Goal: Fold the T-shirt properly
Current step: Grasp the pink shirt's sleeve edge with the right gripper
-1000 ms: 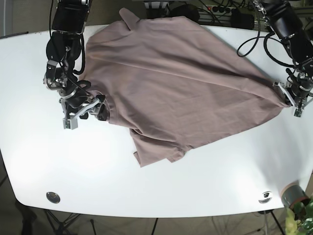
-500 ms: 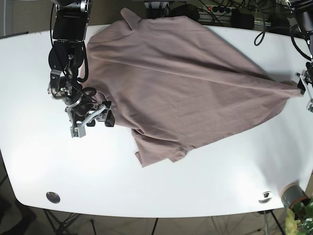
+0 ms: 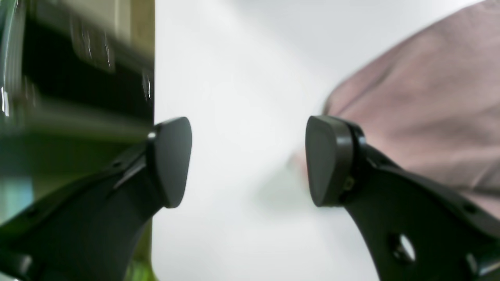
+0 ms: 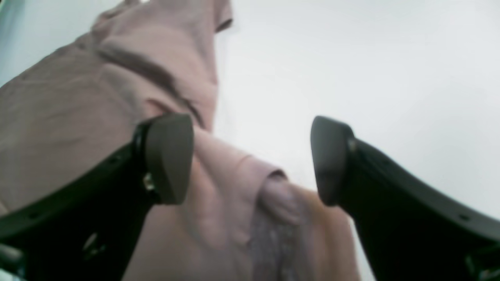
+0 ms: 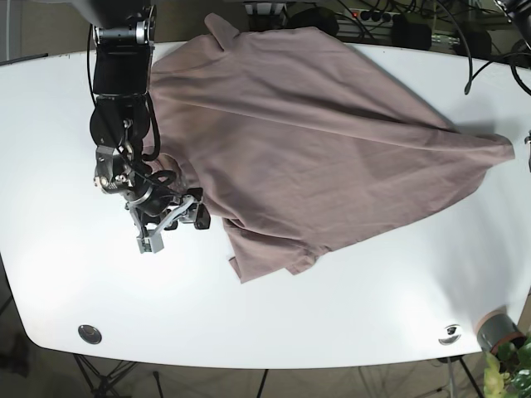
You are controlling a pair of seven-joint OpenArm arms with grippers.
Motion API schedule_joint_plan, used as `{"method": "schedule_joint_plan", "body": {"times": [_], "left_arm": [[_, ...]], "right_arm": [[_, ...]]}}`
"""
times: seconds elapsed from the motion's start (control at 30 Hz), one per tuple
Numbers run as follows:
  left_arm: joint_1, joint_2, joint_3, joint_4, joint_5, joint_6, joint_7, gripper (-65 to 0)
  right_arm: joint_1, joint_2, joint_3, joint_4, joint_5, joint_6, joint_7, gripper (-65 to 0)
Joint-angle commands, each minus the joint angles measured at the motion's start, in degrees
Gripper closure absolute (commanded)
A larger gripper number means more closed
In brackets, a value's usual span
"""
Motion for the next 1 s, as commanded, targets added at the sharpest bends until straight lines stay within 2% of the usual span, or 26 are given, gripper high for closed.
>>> {"method": "schedule_joint_plan", "body": {"times": [0.0,0.23,0.47,0.67,0.8,0.97], "left_arm": [[-0.41,0.19,-2.82,0.66,-3.21,-0.19,0.26,-42.2],[-0.06,6.78,-9.94,1.01,-3.65,-0.19,1.75,-42.1],[2.14,10.39,-14.68,1.01,-3.74,-0.19,1.66,-42.1],[2.49,10.74,-17.23,1.01,-3.65,-0.19,1.66,-42.1],[3.90,10.74,-18.11,1.01,-3.83,-0.19,1.66,-42.1],[3.99,10.65,-18.20,1.01,-3.74,-0.19,1.66,-42.1]], "right_arm": [[3.39,0.39,0.17,-3.00,0.90,0.46,1.05,-44.7],[9.01,-0.14,-0.10,-12.23,0.99,0.46,1.05,-44.7],[10.68,-1.90,-6.34,-13.38,0.99,0.46,3.16,-44.7],[10.68,-3.75,-9.41,-13.64,0.99,0.11,4.31,-44.5],[11.56,-5.50,-9.50,-18.48,0.90,0.11,6.33,-44.5],[14.29,-6.03,-9.50,-26.83,0.90,0.11,10.28,-44.4]]}}
